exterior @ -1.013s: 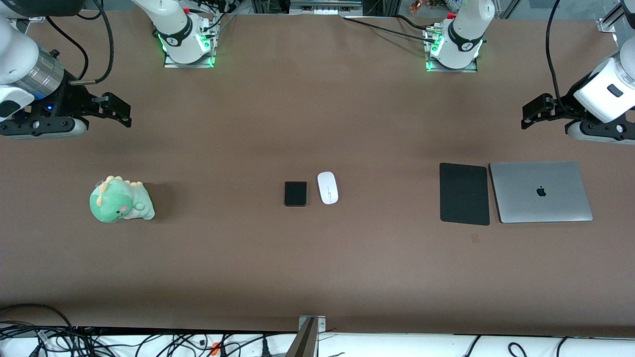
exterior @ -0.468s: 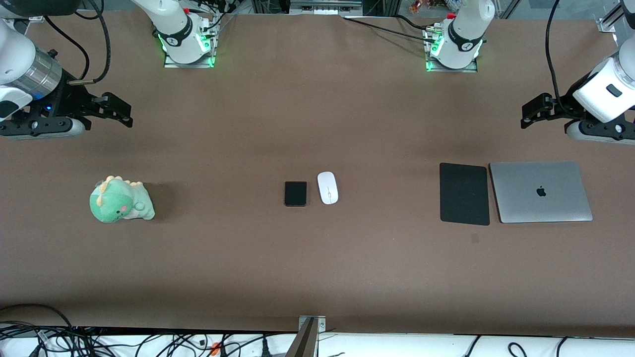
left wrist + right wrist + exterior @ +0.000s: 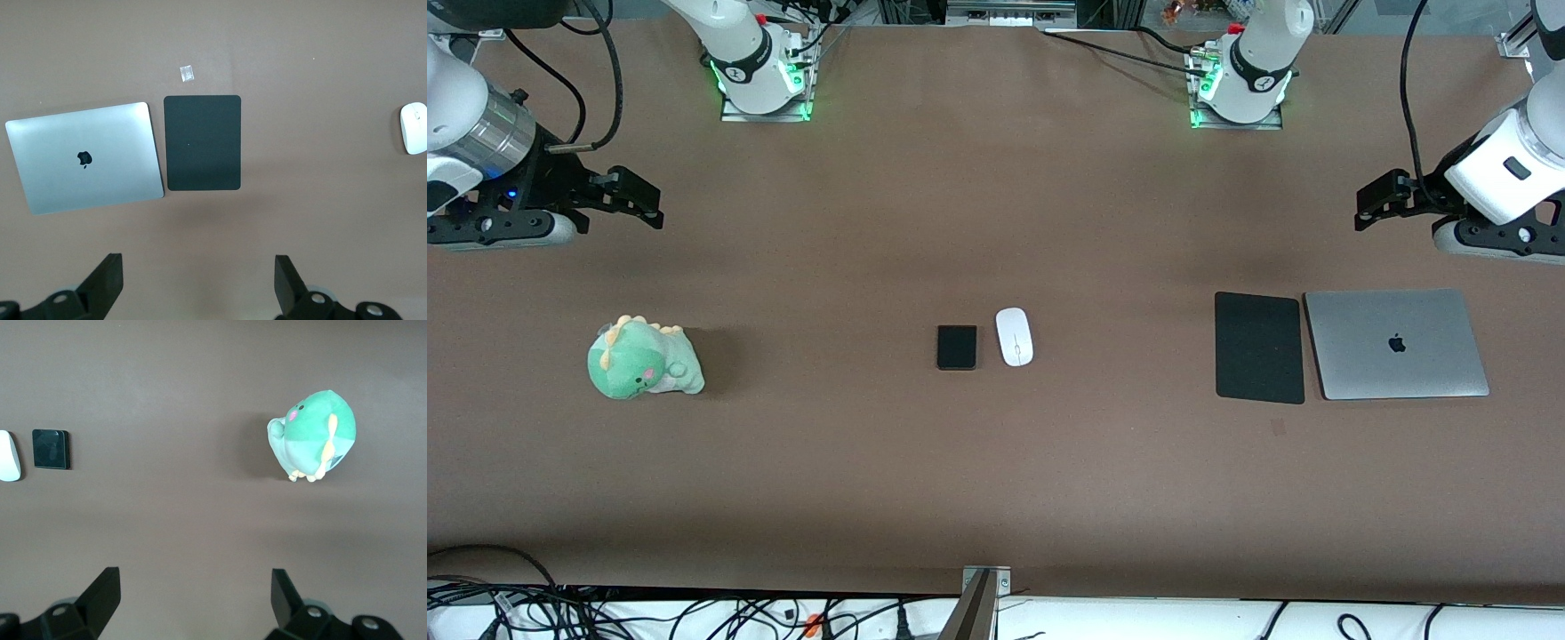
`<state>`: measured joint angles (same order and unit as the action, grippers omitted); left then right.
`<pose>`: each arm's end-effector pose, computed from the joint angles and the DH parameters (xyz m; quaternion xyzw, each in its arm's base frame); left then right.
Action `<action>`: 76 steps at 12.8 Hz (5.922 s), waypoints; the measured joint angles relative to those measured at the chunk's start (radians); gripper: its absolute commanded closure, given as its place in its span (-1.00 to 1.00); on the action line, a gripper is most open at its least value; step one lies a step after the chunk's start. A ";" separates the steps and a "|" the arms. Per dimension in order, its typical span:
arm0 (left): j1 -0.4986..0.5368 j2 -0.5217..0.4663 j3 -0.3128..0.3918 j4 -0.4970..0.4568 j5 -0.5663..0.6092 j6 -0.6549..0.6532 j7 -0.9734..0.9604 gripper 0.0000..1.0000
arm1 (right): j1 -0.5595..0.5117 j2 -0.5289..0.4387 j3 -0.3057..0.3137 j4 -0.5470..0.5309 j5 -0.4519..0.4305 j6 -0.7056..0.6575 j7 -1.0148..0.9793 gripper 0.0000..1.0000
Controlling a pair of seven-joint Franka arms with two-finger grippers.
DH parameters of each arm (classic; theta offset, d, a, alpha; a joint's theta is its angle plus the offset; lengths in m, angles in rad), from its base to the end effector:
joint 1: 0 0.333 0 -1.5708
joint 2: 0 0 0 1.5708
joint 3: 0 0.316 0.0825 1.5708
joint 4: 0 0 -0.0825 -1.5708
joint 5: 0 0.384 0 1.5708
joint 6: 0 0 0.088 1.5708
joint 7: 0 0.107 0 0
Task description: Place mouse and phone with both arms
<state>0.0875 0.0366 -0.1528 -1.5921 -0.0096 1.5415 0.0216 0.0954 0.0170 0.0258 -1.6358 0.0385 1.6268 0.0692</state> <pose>0.5592 -0.0361 0.5919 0.9981 -0.0434 -0.0435 0.0066 0.5579 0.0718 0.5891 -0.9994 -0.0247 0.0148 0.0181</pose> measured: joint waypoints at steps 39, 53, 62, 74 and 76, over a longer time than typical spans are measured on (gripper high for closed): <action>-0.551 0.677 -0.068 0.030 0.104 0.792 -0.848 -1.00 | 0.003 0.000 0.010 0.015 0.004 -0.018 -0.048 -1.00; -0.740 0.860 0.065 0.167 0.206 0.898 -0.961 0.69 | 0.024 0.092 0.013 0.016 0.006 -0.031 -0.068 -1.00; -0.613 0.687 0.070 0.222 0.207 0.501 -0.794 0.65 | 0.157 0.189 0.016 -0.085 0.036 0.222 0.077 -1.00; -0.093 0.470 0.058 -0.188 0.101 0.626 0.066 0.55 | 0.538 0.595 0.016 -0.098 0.052 0.853 0.553 -1.00; -0.091 0.412 0.058 -0.404 0.101 0.850 0.066 0.53 | 0.565 0.625 -0.005 -0.096 0.023 0.900 0.553 -1.00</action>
<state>-0.0039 0.4490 -0.0950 -1.9960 0.0913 2.3919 0.0878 0.6602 0.6422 0.0205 -1.7318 0.0615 2.5265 0.6227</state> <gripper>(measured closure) 0.388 0.000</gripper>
